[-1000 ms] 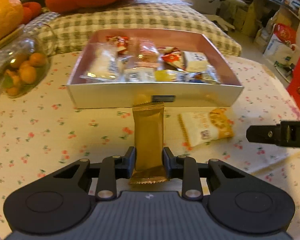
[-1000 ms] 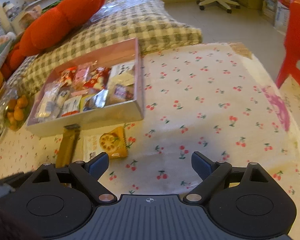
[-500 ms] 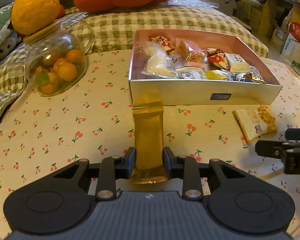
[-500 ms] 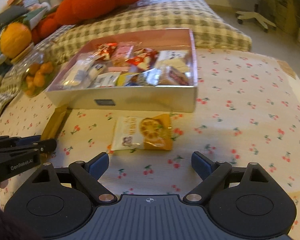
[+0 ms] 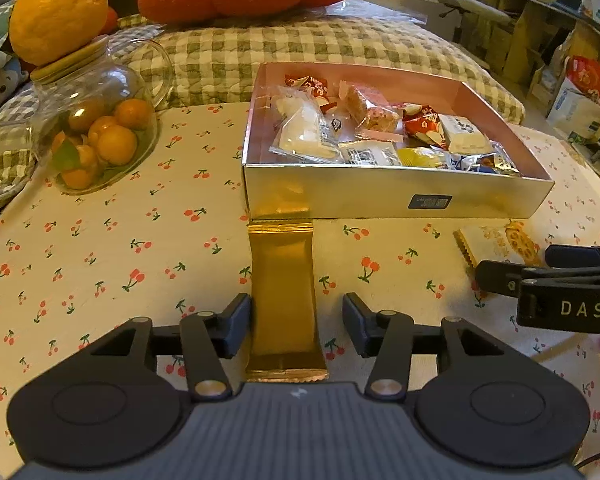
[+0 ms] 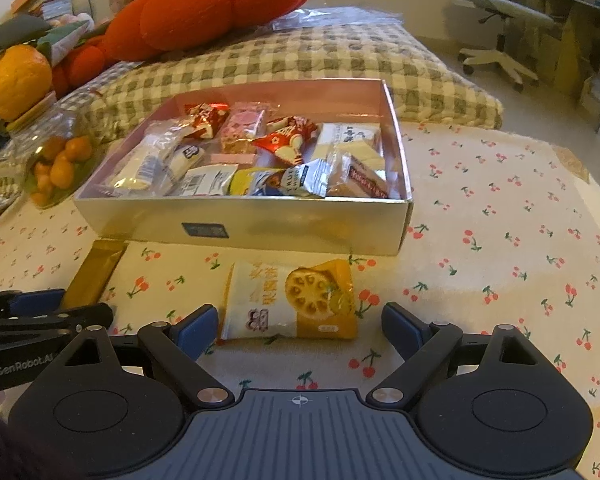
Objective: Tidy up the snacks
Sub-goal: 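Lift the gold bar with the left tool while the right tool grasps the lotus cracker pack, then carry both held snacks into the tray and open both tools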
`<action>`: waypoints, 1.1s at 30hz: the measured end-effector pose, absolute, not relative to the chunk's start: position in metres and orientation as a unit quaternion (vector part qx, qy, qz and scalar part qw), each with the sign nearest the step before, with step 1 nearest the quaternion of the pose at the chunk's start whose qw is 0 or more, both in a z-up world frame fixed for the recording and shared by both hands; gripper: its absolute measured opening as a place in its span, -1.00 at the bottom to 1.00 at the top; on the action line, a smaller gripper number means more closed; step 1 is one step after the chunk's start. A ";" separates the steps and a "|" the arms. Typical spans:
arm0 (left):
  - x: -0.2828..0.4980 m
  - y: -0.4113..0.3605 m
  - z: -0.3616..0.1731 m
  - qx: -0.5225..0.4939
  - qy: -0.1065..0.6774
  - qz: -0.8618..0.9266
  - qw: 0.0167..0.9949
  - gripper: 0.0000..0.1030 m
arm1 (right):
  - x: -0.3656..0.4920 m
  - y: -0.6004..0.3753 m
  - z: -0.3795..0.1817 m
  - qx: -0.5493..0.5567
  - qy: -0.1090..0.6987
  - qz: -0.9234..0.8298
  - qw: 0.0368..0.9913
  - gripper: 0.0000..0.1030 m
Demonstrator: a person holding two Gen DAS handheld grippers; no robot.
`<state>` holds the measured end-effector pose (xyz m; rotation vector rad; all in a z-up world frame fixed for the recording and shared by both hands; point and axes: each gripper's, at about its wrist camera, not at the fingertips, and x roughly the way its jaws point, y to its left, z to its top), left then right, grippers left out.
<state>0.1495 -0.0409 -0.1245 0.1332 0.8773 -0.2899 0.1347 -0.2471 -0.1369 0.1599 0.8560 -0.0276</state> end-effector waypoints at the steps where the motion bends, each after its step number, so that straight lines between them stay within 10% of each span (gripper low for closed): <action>1: 0.150 -0.041 -0.125 0.063 0.423 -0.140 0.893 -0.10 | 0.135 -0.247 -0.137 0.076 0.413 -0.016 0.908 0.67; 8: 0.152 -0.042 -0.123 0.059 0.422 -0.142 0.893 -0.43 | 0.136 -0.247 -0.133 0.073 0.408 -0.015 0.910 -0.02; 33: 0.150 -0.044 -0.115 0.036 0.435 -0.162 0.885 -0.50 | 0.131 -0.271 -0.105 0.167 0.402 0.011 0.900 -0.69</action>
